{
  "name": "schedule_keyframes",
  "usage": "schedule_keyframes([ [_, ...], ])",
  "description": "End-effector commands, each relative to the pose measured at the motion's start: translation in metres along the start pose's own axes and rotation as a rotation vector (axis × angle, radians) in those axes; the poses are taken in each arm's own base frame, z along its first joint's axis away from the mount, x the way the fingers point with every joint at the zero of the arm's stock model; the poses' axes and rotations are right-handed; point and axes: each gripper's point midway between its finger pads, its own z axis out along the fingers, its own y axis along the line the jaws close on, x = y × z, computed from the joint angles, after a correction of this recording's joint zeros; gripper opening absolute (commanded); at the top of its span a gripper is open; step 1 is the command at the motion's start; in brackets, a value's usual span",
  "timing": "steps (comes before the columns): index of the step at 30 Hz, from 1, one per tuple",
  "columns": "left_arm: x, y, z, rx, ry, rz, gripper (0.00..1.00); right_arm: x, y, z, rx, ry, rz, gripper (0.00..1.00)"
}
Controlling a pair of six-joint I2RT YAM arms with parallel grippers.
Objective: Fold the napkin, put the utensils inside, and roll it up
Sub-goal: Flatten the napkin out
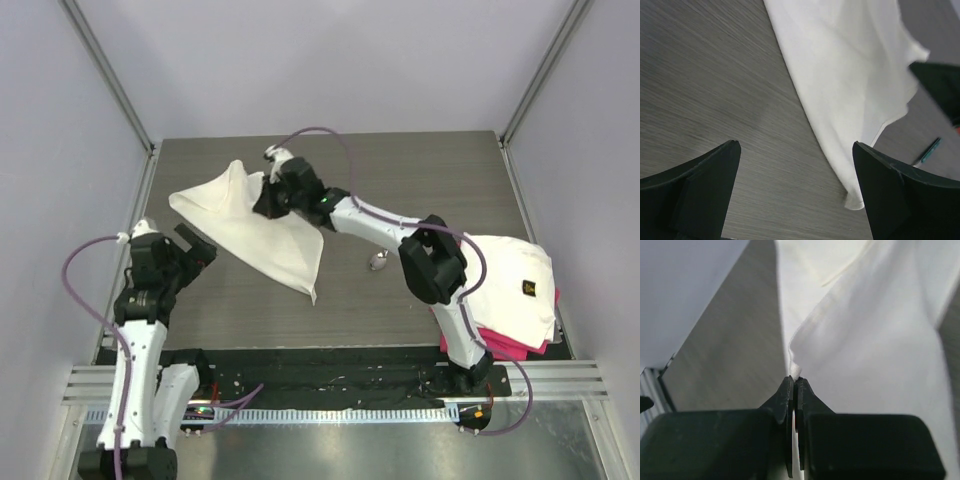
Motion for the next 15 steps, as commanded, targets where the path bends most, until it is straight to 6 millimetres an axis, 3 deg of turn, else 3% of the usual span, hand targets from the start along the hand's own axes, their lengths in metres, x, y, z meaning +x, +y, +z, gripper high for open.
schedule_keyframes([
  [1,-0.029,-0.001,-0.039,0.000,-0.113,-0.107,1.00,0.039,0.090,0.007,-0.151,0.034,-0.053,0.01],
  [2,-0.033,-0.005,-0.049,0.017,-0.137,-0.125,1.00,0.036,0.106,0.009,-0.165,0.015,-0.068,0.01],
  [3,-0.035,-0.005,-0.055,0.014,-0.147,-0.133,1.00,0.055,0.123,0.009,-0.180,0.063,-0.077,0.01],
  [6,-0.044,-0.006,-0.075,0.006,-0.199,-0.138,1.00,0.067,0.149,0.012,-0.233,0.084,-0.069,0.06],
  [7,-0.044,-0.003,-0.076,-0.005,-0.208,-0.136,1.00,0.071,0.160,0.009,-0.258,0.093,-0.060,0.13],
  [8,-0.043,0.002,-0.076,-0.021,-0.215,-0.131,1.00,0.072,0.168,0.006,-0.281,0.095,-0.065,0.33],
  [9,-0.040,0.007,-0.075,-0.033,-0.216,-0.126,1.00,0.073,0.173,0.002,-0.292,0.103,-0.069,0.41],
  [11,-0.022,0.022,-0.059,-0.072,-0.175,-0.135,1.00,0.065,0.177,-0.013,-0.295,0.083,-0.086,0.55],
  [13,-0.004,0.035,-0.040,-0.098,-0.137,-0.173,1.00,0.058,0.170,-0.023,-0.251,0.051,-0.104,0.60],
  [15,0.005,0.041,-0.029,-0.106,-0.123,-0.203,1.00,0.051,0.162,-0.045,-0.209,0.031,-0.112,0.62],
])
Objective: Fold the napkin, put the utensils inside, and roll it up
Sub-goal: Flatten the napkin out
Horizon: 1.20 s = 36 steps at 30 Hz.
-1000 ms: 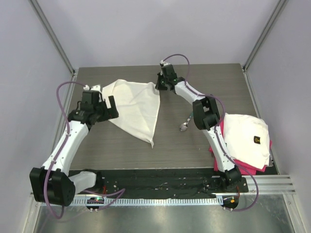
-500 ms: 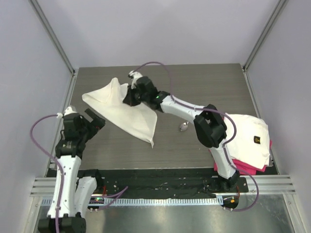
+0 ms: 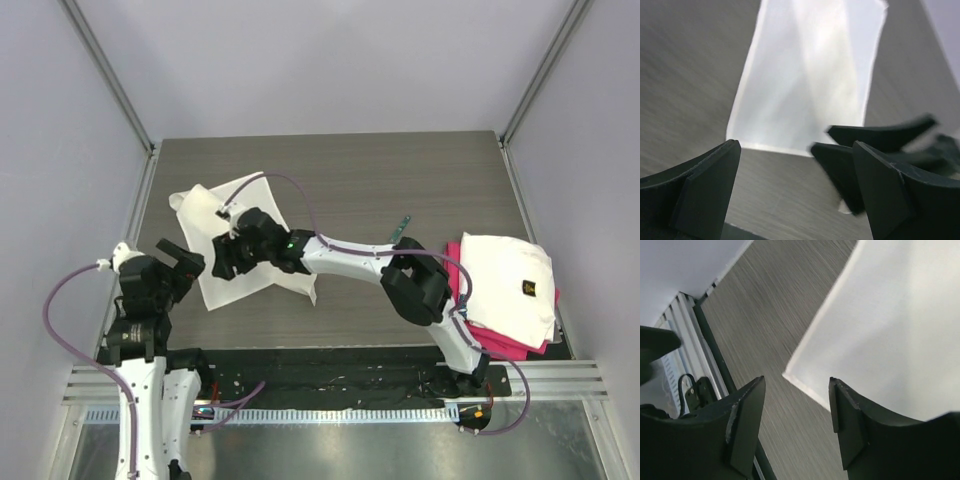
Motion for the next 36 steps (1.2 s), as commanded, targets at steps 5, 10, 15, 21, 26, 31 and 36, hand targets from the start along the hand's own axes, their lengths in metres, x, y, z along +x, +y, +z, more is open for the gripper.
schedule_keyframes([
  [5,0.055,0.056,0.049,-0.179,0.103,-0.121,1.00,-0.032,-0.018,-0.101,0.179,-0.145,-0.032,0.63],
  [10,0.067,0.078,0.064,-0.265,0.105,-0.163,0.91,-0.017,-0.055,-0.146,0.305,-0.167,0.033,0.64],
  [15,0.069,0.089,0.081,-0.312,0.091,-0.145,0.74,-0.003,-0.086,-0.174,0.364,-0.177,0.083,0.64],
  [21,0.079,0.098,0.091,-0.363,0.145,-0.100,0.64,-0.001,-0.101,-0.190,0.383,-0.185,0.105,0.64],
  [26,0.089,0.106,0.092,-0.392,0.194,-0.060,0.58,0.008,-0.112,-0.190,0.397,-0.173,0.129,0.64],
  [31,0.104,0.114,0.089,-0.410,0.250,-0.027,0.49,0.010,-0.110,-0.188,0.376,-0.167,0.136,0.64],
  [36,0.115,0.111,0.091,-0.414,0.301,0.024,0.48,0.009,-0.108,-0.188,0.369,-0.171,0.140,0.64],
])
